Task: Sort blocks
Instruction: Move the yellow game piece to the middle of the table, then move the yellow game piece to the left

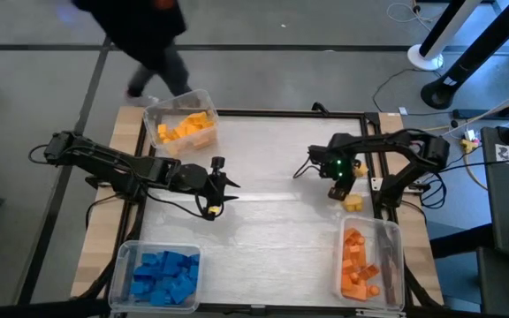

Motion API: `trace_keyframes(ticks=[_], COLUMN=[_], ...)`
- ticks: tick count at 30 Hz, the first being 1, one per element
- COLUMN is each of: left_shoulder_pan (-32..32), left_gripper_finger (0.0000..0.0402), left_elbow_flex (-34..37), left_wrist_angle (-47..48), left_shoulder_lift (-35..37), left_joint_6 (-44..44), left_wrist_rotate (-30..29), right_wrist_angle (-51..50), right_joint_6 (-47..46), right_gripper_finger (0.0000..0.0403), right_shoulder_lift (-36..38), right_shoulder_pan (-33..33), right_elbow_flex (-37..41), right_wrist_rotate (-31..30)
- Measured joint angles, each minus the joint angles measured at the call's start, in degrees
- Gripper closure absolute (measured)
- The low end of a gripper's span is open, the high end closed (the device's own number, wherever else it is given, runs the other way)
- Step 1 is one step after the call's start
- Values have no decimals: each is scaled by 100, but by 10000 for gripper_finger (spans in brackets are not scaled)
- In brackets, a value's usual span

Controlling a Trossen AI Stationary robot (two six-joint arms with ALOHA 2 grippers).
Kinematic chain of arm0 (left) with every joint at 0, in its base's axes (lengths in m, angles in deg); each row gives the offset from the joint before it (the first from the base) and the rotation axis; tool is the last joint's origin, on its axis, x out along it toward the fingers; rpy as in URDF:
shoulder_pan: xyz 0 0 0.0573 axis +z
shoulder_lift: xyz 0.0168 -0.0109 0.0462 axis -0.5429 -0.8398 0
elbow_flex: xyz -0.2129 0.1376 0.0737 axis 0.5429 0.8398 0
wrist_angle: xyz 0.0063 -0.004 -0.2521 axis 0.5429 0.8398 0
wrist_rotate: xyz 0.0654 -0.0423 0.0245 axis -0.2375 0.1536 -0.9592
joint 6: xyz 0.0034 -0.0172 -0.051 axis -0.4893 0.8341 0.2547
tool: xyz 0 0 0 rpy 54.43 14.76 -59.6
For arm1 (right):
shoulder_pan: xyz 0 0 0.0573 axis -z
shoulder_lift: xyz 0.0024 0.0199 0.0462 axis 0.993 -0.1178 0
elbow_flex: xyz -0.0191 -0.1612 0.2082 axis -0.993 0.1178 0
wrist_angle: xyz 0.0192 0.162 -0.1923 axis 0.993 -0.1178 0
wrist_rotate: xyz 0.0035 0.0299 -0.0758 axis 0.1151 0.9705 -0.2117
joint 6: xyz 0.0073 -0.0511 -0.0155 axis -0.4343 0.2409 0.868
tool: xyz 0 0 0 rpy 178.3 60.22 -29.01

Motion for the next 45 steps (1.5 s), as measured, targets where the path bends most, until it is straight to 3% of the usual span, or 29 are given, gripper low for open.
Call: trace_keyframes(ticks=[12, 22, 28, 37, 45], left_shoulder_pan=[0, 1, 0, 0, 0], left_gripper_finger=[268, 268, 268, 268, 268], left_elbow_flex=[0, 0, 0, 0, 0], left_wrist_angle=[-1, 4, 2, 3, 6], left_shoulder_lift=[0, 0, 0, 0, 0], left_joint_6=[-99, -94, -90, -68, 35], left_wrist_rotate=[1, 1, 1, 1, 2], right_wrist_angle=[921, 3401, 2651, -617, -1137], right_joint_6=[-642, -927, -853, -1028, -1177], right_gripper_finger=[402, 402, 402, 402, 402], right_shoulder_lift=[12, -15, -11, -9, -9], right_shoulder_pan=[-834, -1382, -1372, -1241, -384], right_elbow_flex=[-417, -479, -895, -2012, -1624], right_wrist_rotate=[96, 270, 45, -2106, -2277])
